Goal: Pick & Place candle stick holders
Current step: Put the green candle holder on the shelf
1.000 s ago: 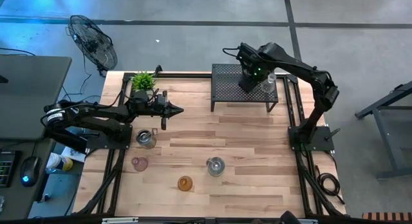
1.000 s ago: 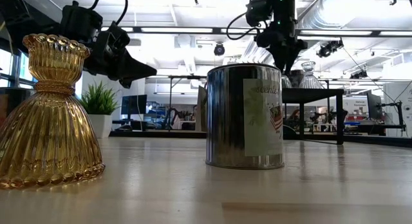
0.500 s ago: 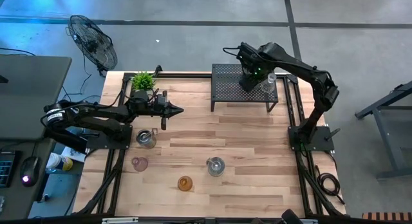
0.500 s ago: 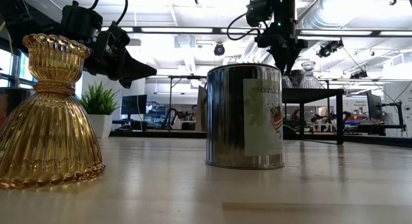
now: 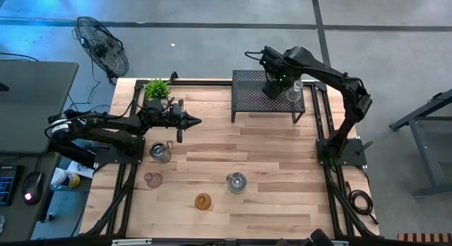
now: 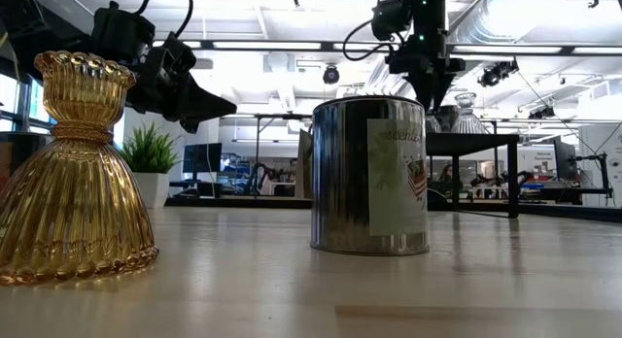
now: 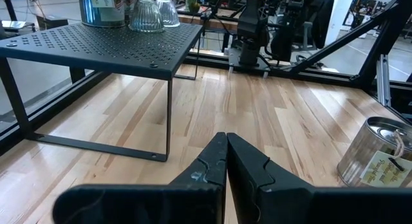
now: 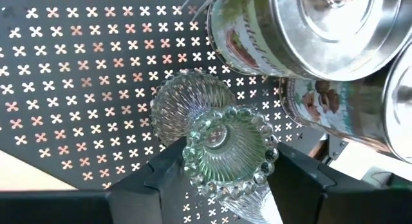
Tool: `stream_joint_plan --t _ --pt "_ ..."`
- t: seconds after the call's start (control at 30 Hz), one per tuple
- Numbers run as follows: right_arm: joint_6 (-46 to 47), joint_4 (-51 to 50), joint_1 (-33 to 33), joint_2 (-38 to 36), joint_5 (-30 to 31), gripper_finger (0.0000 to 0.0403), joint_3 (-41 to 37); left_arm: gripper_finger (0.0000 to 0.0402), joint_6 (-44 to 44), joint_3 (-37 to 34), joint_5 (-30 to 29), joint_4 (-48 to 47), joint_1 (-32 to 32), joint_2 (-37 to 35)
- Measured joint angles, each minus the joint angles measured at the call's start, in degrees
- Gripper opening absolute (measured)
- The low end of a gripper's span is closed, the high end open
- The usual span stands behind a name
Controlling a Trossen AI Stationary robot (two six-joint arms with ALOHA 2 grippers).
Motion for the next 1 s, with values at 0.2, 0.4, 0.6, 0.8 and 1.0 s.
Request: stream_joint_plan --t 0.2,0.4,0.6,0.8,1.0 --pt "0.0 0.1 0.0 0.0 0.0 0.0181 0.0 0.0004 0.0 0.0 0.0 0.0 0.0 0.0" --pt "-0.4 1.7 0.0 0.0 -0.2 0.0182 0.0 0.0004 0.0 0.0 0.0 0.0 0.0 0.0" --pt "-0.6 1.5 0.0 0.0 -0.5 0.0182 0.0 0.0004 0.0 0.0 0.0 0.0 0.0 0.0" --pt "-0.6 1.1 0.0 0.0 -0.6 0.0182 0.0 0.0004 0.0 0.0 0.0 0.0 0.0 0.0" --pt "-0.6 1.0 0.0 0.0 -0.6 0.0182 0.0 0.0004 0.0 0.0 0.0 0.0 0.0 0.0"
